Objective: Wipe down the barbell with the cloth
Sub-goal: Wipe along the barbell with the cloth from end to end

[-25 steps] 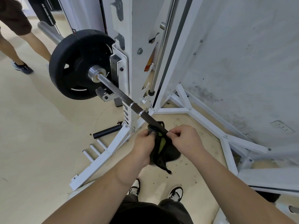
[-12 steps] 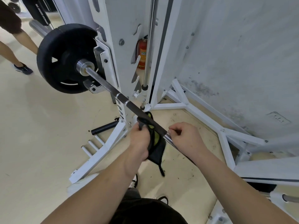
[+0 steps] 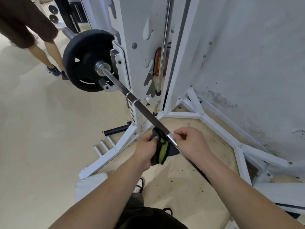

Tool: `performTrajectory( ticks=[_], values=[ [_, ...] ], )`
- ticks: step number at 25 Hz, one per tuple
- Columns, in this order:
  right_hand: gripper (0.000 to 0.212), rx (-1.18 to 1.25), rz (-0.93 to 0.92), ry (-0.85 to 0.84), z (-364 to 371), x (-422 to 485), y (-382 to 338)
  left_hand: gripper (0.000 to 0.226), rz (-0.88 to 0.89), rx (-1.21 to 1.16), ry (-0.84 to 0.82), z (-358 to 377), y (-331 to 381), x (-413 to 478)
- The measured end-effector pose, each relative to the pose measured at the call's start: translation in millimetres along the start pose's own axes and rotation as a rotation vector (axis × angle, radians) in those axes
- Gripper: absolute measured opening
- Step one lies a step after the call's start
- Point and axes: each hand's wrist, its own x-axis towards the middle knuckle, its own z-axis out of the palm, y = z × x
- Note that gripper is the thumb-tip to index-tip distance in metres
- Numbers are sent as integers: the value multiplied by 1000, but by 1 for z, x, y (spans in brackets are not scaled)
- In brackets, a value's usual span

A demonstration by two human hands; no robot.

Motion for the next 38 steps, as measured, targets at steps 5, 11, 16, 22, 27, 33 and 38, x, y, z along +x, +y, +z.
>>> performTrajectory(
  ticks=[5,11,16,22,27,33,38],
  values=[
    [10,94,-19,-7,2,11,-4,16,653,461,290,-16,68,6],
    [14,109,71,19,4,32,-10,40,1024,1518,30,-1,39,62],
    [11,107,125,50,21,76,-35,31,1195,1510,145,-47,108,107],
    [12,73,143,65,66,128,-85,27,1018,1374,221,-67,141,131],
    [14,2,178,46,86,147,-108,15,1088,1328,-19,-97,167,156],
    [13,37,153,-39,98,164,-132,13,1066,1186,179,-123,173,185],
    [17,-70,114,-103,112,178,-143,14,1169,1276,-52,-137,190,197]
  ],
)
